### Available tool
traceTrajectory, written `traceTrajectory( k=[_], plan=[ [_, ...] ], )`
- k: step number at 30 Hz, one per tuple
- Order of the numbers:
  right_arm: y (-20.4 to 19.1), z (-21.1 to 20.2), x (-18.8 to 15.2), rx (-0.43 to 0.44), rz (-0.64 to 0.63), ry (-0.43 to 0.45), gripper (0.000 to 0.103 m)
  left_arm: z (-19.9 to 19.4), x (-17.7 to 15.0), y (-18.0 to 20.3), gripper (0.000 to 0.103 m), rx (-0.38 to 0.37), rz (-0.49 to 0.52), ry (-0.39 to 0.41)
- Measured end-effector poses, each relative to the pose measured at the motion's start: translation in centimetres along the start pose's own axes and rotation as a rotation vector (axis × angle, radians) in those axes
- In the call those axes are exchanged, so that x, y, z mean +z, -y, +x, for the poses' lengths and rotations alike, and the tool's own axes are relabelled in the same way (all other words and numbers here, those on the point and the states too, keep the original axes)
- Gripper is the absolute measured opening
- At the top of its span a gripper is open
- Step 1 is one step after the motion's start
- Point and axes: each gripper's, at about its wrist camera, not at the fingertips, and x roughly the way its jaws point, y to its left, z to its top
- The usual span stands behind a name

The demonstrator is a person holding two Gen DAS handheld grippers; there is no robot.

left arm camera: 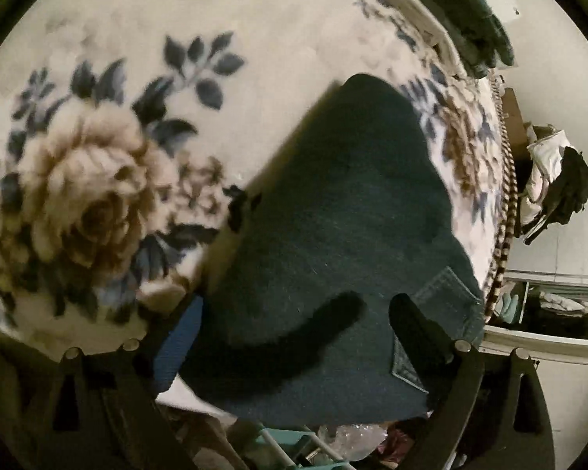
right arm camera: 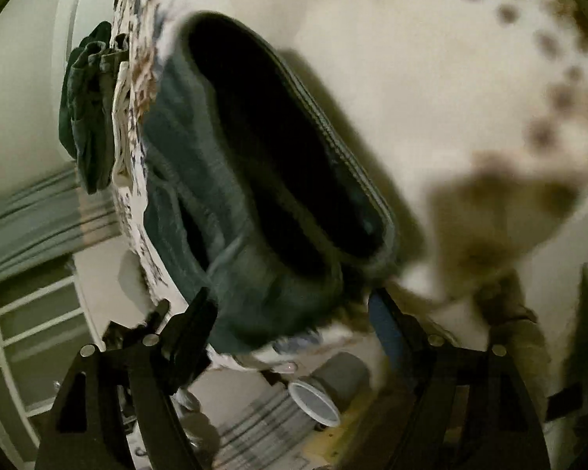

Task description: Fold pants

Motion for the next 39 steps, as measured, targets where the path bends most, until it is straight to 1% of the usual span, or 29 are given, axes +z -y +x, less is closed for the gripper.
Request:
traceTrajectory(
  k=[2, 3, 5, 6, 9, 10, 12, 13, 15, 17, 19, 20, 21, 22, 23, 24, 27, 28, 31, 34, 36, 39],
  plan=[
    [0.1, 1.0, 0.5, 0.012, 0.010, 0.004, 0.085, 0.7, 0.0, 0.2, 0.096, 0.005, 0.005, -0.014],
    [-0.1, 1.1, 0.7, 0.033, 0.024, 0.013, 0.085, 0.9, 0.0, 0.3, 0.096, 0.007, 0.016, -0.020],
    [-0.7, 1.1, 0.8, 0.032, 0.023, 0.025, 0.083, 1.5, -0.2, 0.5, 0.096, 0.011, 0.030, -0.028],
    [-1.2, 1.0, 0.7, 0.049, 0.013, 0.034, 0.082, 1.8, -0.3, 0.4, 0.096, 0.009, 0.032, -0.032],
    [-3.0, 0.7, 0.3, 0.123, -0.058, 0.050, 0.082, 2.2, -0.2, 0.1, 0.096, -0.003, 0.031, -0.042],
    [-3.1, 0.8, 0.3, 0.103, -0.081, 0.051, 0.081, 2.4, -0.1, 0.1, 0.096, -0.008, 0.031, -0.044],
    [-2.5, 1.7, 0.6, -0.025, -0.105, 0.056, 0.080, 2.5, -0.1, 0.0, 0.096, -0.008, 0.033, -0.044],
    [-2.0, 2.1, 0.7, -0.036, -0.104, 0.052, 0.080, 2.5, -0.1, -0.1, 0.096, -0.014, 0.035, -0.042],
    [-1.5, 2.5, 0.8, -0.004, -0.087, 0.056, 0.080, 2.4, -0.2, -0.1, 0.096, -0.019, 0.030, -0.033],
    [-1.7, 2.9, 0.8, -0.005, -0.080, 0.060, 0.081, 2.3, -0.3, -0.2, 0.096, -0.026, 0.022, -0.016],
    [-1.8, 3.3, 0.5, 0.005, -0.062, 0.086, 0.080, 2.0, -0.4, -0.2, 0.085, -0.001, 0.041, 0.000],
    [-2.0, 3.0, 0.7, 0.003, -0.057, 0.098, 0.075, 1.6, -0.6, -0.2, 0.070, 0.008, 0.049, 0.014],
    [-2.0, 2.8, 0.6, -0.001, -0.053, 0.111, 0.064, 1.2, -0.7, -0.3, 0.051, 0.001, 0.050, 0.023],
    [-2.1, 2.7, 0.3, -0.005, -0.051, 0.123, 0.057, 0.9, -0.8, -0.3, 0.045, -0.012, 0.047, 0.024],
    [-2.1, 2.5, -0.2, -0.013, -0.051, 0.131, 0.049, 0.4, -1.0, -0.3, 0.035, -0.027, 0.046, 0.026],
    [-2.4, 2.4, -0.5, -0.019, -0.052, 0.141, 0.043, -0.1, -1.2, 0.2, 0.029, -0.026, 0.059, 0.032],
    [-4.2, 1.3, -1.0, -0.058, -0.082, 0.168, 0.038, -1.7, -1.4, 1.7, 0.021, -0.027, 0.082, 0.046],
    [-5.0, 1.0, -1.2, -0.067, -0.095, 0.172, 0.038, -2.2, -1.3, 2.1, 0.020, -0.027, 0.081, 0.049],
    [-7.1, -0.6, -1.0, -0.058, -0.106, 0.166, 0.037, -4.4, -1.1, 3.9, 0.019, -0.034, 0.105, 0.061],
    [-10.3, -2.7, -0.8, -0.057, -0.143, 0.157, 0.036, -7.4, -0.8, 6.1, 0.019, -0.039, 0.138, 0.082],
    [-13.6, -3.7, -0.5, -0.053, -0.179, 0.151, 0.036, -9.1, -0.3, 7.3, 0.019, -0.037, 0.145, 0.095],
    [-18.1, -5.8, -0.3, -0.047, -0.227, 0.149, 0.036, -12.5, 1.2, 9.7, 0.019, -0.051, 0.152, 0.127]
  ],
)
